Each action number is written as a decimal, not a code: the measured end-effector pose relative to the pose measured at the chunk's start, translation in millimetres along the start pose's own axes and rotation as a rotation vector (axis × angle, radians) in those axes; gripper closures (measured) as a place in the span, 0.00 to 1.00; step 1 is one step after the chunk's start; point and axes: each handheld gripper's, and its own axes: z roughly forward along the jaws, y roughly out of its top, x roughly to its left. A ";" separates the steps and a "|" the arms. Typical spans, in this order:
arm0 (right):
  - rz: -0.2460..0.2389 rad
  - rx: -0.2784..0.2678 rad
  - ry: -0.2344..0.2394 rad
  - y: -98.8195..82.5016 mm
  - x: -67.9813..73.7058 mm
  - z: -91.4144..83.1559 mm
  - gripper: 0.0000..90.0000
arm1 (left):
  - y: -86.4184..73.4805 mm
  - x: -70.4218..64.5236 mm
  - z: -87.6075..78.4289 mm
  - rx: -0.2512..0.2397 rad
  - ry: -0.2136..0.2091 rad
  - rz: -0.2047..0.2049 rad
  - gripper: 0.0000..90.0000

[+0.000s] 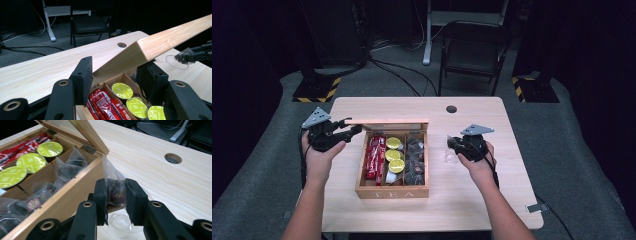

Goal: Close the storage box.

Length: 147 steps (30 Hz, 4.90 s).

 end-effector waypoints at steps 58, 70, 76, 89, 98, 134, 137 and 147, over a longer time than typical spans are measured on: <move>-0.035 0.013 0.021 11.8 12.6 10.2 0.58 | -0.9 -1.1 -0.7 0.005 0.000 -0.005 0.53; -0.094 -0.043 0.068 36.4 37.5 2.8 0.57 | -0.7 -3.9 -3.5 0.004 0.005 0.007 0.53; -0.123 -0.072 0.081 50.4 49.6 -1.0 0.57 | -0.9 -5.2 -4.7 -0.001 0.009 0.019 0.53; -0.161 -0.115 0.082 71.5 62.8 0.8 0.55 | -1.3 -6.3 -9.7 -0.007 0.023 0.046 0.60; -0.172 -0.157 0.077 80.7 69.4 0.2 0.55 | -1.9 -5.5 -10.9 -0.004 0.016 0.044 0.62; -0.177 -0.159 0.135 66.4 73.4 -11.8 0.59 | -17.5 -23.2 -31.8 0.030 0.032 0.060 0.58; -0.169 -0.159 0.131 65.2 74.2 -12.3 0.59 | -17.2 -26.8 -35.5 0.015 0.029 0.062 0.58; -0.162 -0.171 0.152 58.4 73.8 -13.3 0.59 | -18.5 -41.0 -35.5 0.030 0.084 0.069 0.55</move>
